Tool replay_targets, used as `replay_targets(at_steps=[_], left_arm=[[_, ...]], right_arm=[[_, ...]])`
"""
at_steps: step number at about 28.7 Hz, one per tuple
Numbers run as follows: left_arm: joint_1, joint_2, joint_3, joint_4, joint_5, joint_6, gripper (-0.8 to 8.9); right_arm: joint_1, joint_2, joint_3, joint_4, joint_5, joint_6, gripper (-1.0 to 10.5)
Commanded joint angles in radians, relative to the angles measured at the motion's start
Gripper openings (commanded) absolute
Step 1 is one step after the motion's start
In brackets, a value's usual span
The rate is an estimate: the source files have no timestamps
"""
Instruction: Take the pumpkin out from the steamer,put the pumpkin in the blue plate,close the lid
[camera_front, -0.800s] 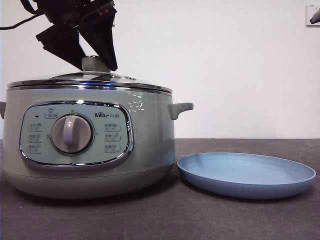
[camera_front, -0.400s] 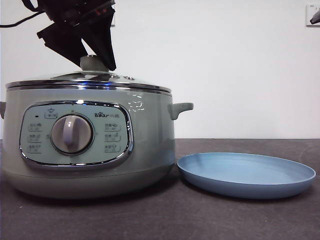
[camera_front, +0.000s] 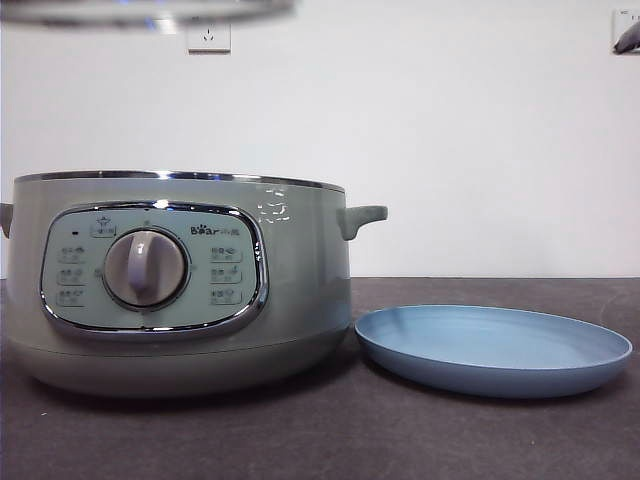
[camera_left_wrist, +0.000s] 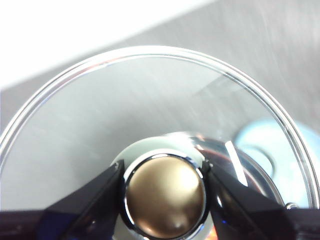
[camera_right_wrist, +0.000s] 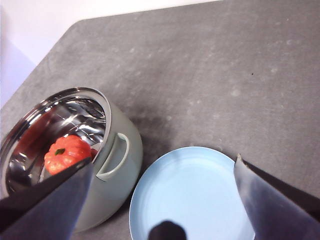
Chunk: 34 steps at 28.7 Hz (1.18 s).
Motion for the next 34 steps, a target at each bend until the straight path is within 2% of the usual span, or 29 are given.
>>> replay_targets(at_steps=[1, 4, 7, 9, 13, 16, 21, 26, 28, 34], left_arm=[[0.0, -0.092, 0.01, -0.002, -0.051, 0.012, -0.08], [0.0, -0.174, 0.01, -0.043, -0.118, 0.012, -0.08], [0.0, -0.247, 0.01, -0.089, -0.198, 0.012, -0.08], [0.0, -0.279, 0.01, -0.114, -0.25, 0.011, -0.08], [0.0, -0.344, 0.01, -0.167, -0.365, 0.011, -0.08], [0.0, -0.374, 0.01, -0.2, -0.407, 0.011, -0.08], [0.0, -0.385, 0.01, -0.257, -0.415, 0.008, -0.08], [0.0, -0.385, 0.01, -0.28, -0.414, 0.008, -0.08], [0.0, -0.385, 0.01, -0.285, -0.414, 0.008, -0.08], [0.0, -0.383, 0.01, -0.289, -0.412, 0.008, -0.08]], right_arm=[[0.036, 0.032, 0.002, 0.03, -0.005, -0.016, 4.7], [0.1, 0.071, 0.002, 0.082, -0.002, -0.015, 4.8], [0.187, 0.124, 0.016, 0.137, 0.011, -0.015, 5.6], [0.241, 0.167, 0.043, 0.152, 0.036, -0.015, 5.8], [0.378, 0.31, 0.182, 0.103, 0.081, -0.032, 6.4], [0.46, 0.439, 0.333, 0.001, 0.083, -0.09, 6.4], [0.575, 0.668, 0.624, -0.216, 0.093, -0.178, 6.3], [0.699, 0.932, 0.911, -0.367, 0.246, -0.282, 6.3], [0.731, 1.009, 0.941, -0.37, 0.293, -0.319, 6.3], [0.778, 1.168, 0.941, -0.359, 0.318, -0.386, 6.3]])
